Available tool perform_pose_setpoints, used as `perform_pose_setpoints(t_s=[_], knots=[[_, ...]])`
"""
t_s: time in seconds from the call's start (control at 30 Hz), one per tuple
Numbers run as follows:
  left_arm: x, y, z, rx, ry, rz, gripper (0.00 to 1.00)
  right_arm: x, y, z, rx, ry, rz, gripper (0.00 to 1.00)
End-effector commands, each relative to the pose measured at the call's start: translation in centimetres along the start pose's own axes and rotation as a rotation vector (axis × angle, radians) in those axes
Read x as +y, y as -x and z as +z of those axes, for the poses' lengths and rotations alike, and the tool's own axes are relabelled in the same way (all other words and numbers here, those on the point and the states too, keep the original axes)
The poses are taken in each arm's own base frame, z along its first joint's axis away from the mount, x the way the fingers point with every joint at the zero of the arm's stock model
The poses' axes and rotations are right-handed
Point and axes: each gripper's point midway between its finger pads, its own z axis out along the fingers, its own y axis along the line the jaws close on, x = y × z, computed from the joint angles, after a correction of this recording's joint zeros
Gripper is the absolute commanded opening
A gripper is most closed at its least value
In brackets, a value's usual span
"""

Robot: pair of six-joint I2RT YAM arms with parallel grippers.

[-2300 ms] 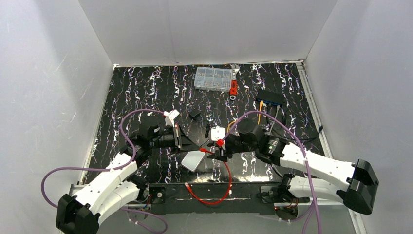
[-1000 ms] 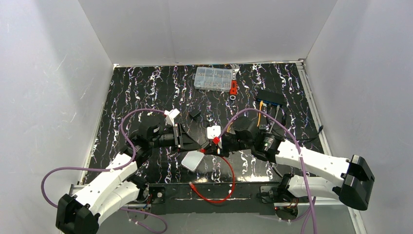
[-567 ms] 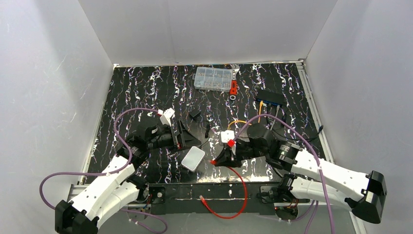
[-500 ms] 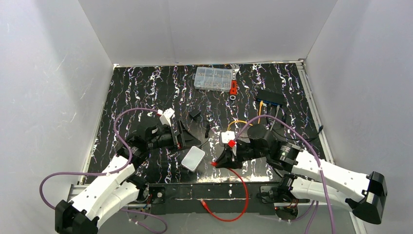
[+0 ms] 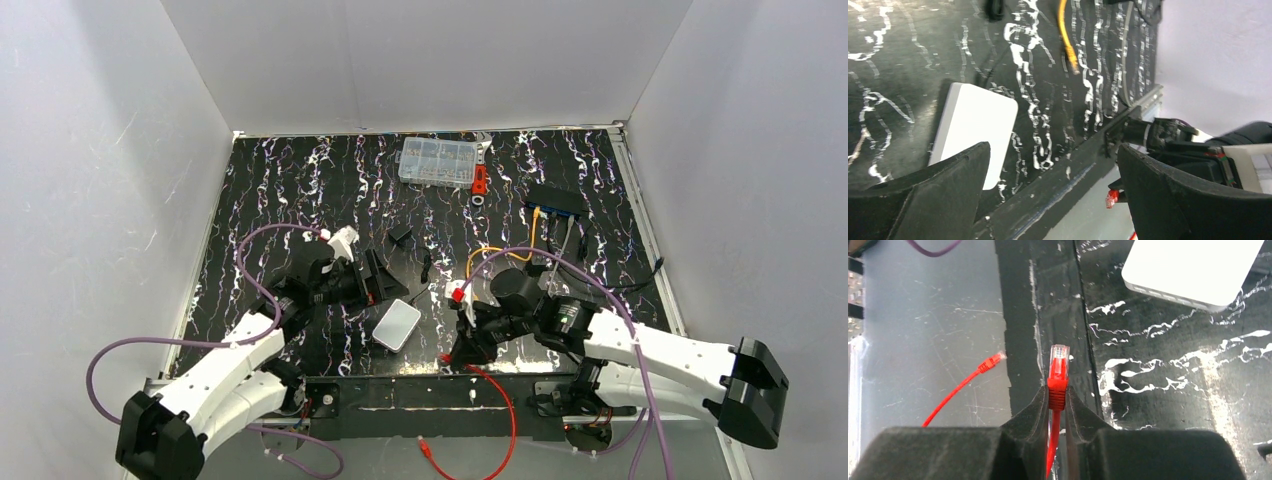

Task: Insert the plug into the switch port
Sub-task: Insert the connector into the switch port.

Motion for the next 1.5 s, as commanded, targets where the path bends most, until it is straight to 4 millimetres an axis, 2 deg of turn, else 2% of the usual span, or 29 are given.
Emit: perform_pose_setpoints(t_s=[0.0, 0.2, 0.43, 0.57, 0.97, 1.47], knots=[[3.1, 0.2, 0.9, -0.04, 0.105, 0.013, 0.98, -2.2, 0.5, 1.1, -0.019, -0.11, 0.017, 0.01], [5.6, -0.6, 2.0, -0.015, 0.169, 0.01, 0.98, -5.3, 0.2, 2.4, 0.0, -0.249, 0.049, 0.01], [7.1, -1.8, 3.0, 0.024, 0.179, 0.0, 0.98, -8.0, -0.4, 3.9, 0.019, -0.363, 0.075, 0.01], [7.7, -2.7, 3.1, 0.048, 0.174, -0.008, 0.98, -8.5, -0.4, 4.9, 0.01, -0.378, 0.064, 0.01], [7.2, -3.5, 4.4, 0.103, 0.094, 0.004, 0.97, -8.7, -0.6, 7.2, 0.023, -0.37, 0.075, 0.01], [7.3, -4.7, 4.9, 0.145, 0.064, -0.032, 0.92, -8.8, 0.0, 8.6, -0.003, -0.371, 0.095, 0.01]])
